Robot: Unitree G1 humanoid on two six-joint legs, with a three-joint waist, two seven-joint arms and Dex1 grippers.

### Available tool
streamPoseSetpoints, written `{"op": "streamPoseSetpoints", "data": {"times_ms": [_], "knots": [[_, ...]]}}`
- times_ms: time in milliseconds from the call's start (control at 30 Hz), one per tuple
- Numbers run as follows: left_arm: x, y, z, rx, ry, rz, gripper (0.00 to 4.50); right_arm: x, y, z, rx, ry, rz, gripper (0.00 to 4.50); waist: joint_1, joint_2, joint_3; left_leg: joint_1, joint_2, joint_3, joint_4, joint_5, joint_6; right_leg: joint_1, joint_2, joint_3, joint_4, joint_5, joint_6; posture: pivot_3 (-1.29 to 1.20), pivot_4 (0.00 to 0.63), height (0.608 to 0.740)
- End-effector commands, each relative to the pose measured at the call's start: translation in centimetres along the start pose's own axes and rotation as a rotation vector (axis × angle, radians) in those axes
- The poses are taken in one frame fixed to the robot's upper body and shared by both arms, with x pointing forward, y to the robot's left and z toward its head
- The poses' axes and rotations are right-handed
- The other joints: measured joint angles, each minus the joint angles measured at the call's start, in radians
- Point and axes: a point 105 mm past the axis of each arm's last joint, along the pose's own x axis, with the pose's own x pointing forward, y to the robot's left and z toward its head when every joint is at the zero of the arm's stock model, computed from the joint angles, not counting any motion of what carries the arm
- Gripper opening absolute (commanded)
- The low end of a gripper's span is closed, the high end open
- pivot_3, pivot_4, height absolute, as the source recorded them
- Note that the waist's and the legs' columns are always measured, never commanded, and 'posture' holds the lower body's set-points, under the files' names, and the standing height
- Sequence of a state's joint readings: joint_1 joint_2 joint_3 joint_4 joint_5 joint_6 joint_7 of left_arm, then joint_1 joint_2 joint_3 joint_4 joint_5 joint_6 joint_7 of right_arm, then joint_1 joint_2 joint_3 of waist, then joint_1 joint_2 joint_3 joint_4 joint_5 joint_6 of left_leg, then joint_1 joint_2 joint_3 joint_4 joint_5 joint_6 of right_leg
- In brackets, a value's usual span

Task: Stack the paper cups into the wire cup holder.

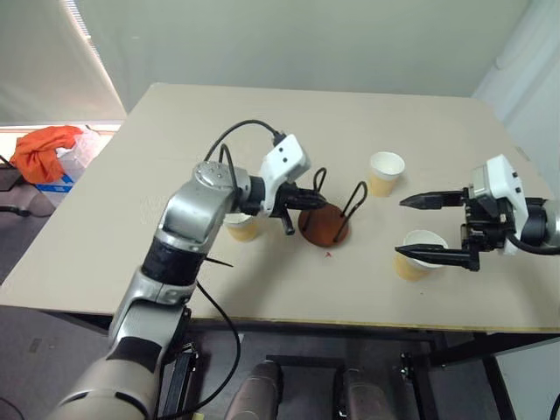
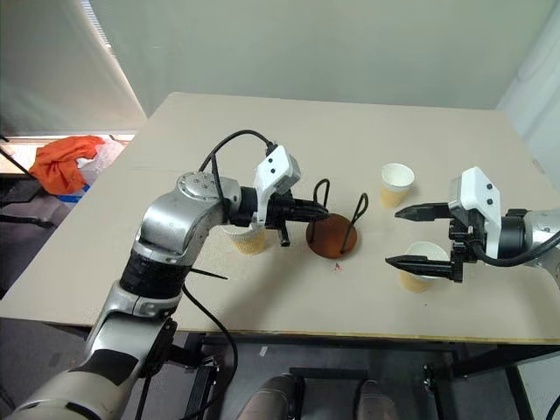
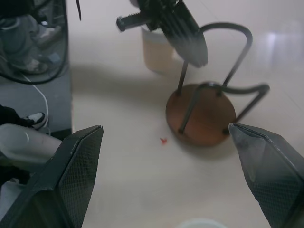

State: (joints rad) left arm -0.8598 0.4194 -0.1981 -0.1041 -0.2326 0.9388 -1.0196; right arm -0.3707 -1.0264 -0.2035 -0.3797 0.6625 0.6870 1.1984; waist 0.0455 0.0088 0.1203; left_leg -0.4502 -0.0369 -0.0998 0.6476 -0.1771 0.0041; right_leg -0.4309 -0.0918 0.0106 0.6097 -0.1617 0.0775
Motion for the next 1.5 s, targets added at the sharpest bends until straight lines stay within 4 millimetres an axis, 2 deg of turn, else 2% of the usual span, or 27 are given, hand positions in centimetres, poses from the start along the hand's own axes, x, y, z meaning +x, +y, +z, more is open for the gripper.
{"op": "streamPoseSetpoints", "data": {"times_ms": [33,133,267,367,567,600,700,800,900,967,1167,1333,1467,1500], "knots": [[-0.9,-1.6,1.0,-0.031,-0.048,-0.016,0.04,0.2,0.2,0.2,-0.028,0.016,0.024,4.50,0.000,0.000,0.000,0.002,0.000,0.000,0.000,0.000,0.000,0.001,0.000,0.000,0.000,0.000,0.000,0.00,0.150,0.740],[-1.4,-2.2,0.6,-0.065,-0.035,-0.015,0.04,0.3,-0.3,-0.4,-0.033,0.042,0.026,4.50,-0.002,0.000,0.000,0.006,0.000,-0.001,-0.001,-0.005,0.008,0.004,0.000,0.001,0.000,0.002,-0.003,0.00,0.150,0.740],[-1.2,-2.5,-0.4,-0.109,-0.019,-0.002,0.04,0.8,0.0,-0.3,-0.039,0.039,0.070,4.50,-0.007,0.000,0.000,0.013,0.001,-0.001,-0.002,-0.005,0.008,0.010,0.000,0.001,0.000,0.003,-0.004,0.00,0.150,0.740],[-0.4,-2.9,-2.1,-0.152,0.021,-0.005,0.04,1.2,0.0,-0.6,-0.042,0.051,0.082,4.50,-0.009,0.000,0.000,0.014,0.001,-0.001,-0.002,-0.005,0.008,0.011,0.001,0.001,0.000,0.002,-0.004,0.00,0.150,0.740],[0.6,-2.3,-4.5,-0.182,0.068,0.057,0.04,1.5,-0.4,-0.5,-0.051,0.050,0.079,4.50,-0.008,0.000,0.000,0.014,0.001,-0.001,-0.002,-0.006,0.008,0.012,0.001,0.001,-0.001,0.001,-0.004,0.00,0.150,0.740],[0.7,-2.4,-4.8,-0.185,0.076,0.055,0.67,1.5,-0.4,-0.5,-0.052,0.051,0.078,4.50,-0.008,0.000,0.000,0.014,0.001,-0.001,-0.002,-0.007,0.008,0.012,0.001,0.001,-0.001,0.000,-0.005,0.00,0.150,0.740],[0.6,-2.7,-5.0,-0.188,0.079,0.042,1.56,1.2,-0.6,-0.7,-0.052,0.067,0.063,4.50,-0.009,-0.001,0.001,0.014,0.001,-0.001,-0.002,-0.009,0.007,0.012,0.001,0.001,-0.002,-0.001,-0.004,0.00,0.150,0.740],[0.2,-2.9,-4.8,-0.181,0.077,0.026,2.68,0.7,-0.8,-1.1,-0.042,0.099,0.044,4.50,-0.008,-0.001,0.001,0.013,0.001,-0.001,-0.002,-0.009,0.005,0.011,0.001,0.001,-0.001,-0.003,-0.004,0.00,0.150,0.740],[-1.6,-3.7,-4.3,-0.120,0.072,-0.056,3.75,-0.5,-1.0,-1.8,-0.061,0.180,0.014,4.50,-0.008,-0.001,0.001,0.013,0.001,-0.001,-0.002,-0.009,0.002,0.011,0.001,0.001,-0.001,-0.005,-0.005,0.00,0.150,0.740],[-3.2,-3.6,-3.8,-0.073,0.042,-0.087,4.46,-1.2,-0.9,-2.2,-0.071,0.216,0.012,4.50,-0.008,-0.001,0.001,0.013,0.001,-0.001,-0.002,-0.010,-0.003,0.011,0.001,0.001,-0.001,-0.008,-0.006,0.00,0.150,0.740],[-8.6,-1.6,-0.8,0.044,-0.115,-0.078,4.49,-2.4,0.0,-3.7,-0.072,0.320,0.036,4.50,-0.008,-0.001,0.001,0.013,0.002,-0.001,-0.002,-0.017,-0.006,0.010,0.002,0.001,0.000,-0.015,-0.004,0.00,0.150,0.740],[-11.1,-3.5,0.7,0.208,-0.098,-0.175,4.49,-1.7,-0.1,-5.9,-0.088,0.417,0.028,4.50,-0.010,-0.001,0.001,0.012,0.002,-0.001,-0.002,-0.021,-0.004,0.010,0.002,0.001,-0.001,-0.019,-0.004,0.00,0.150,0.740],[-12.2,-3.6,1.1,0.270,-0.046,-0.157,4.49,-1.0,0.5,-7.9,-0.076,0.465,0.059,4.50,-0.009,-0.002,0.001,0.013,0.003,-0.001,-0.002,-0.024,-0.004,0.010,0.001,0.001,0.000,-0.021,-0.004,0.00,0.150,0.740],[-12.7,-3.7,1.3,0.280,-0.036,-0.154,4.50,-1.0,0.6,-8.2,-0.076,0.473,0.069,4.32,-0.009,-0.002,0.001,0.013,0.003,-0.001,-0.002,-0.025,-0.004,0.010,0.001,0.001,0.000,-0.021,-0.004,0.00,0.150,0.740]]}}
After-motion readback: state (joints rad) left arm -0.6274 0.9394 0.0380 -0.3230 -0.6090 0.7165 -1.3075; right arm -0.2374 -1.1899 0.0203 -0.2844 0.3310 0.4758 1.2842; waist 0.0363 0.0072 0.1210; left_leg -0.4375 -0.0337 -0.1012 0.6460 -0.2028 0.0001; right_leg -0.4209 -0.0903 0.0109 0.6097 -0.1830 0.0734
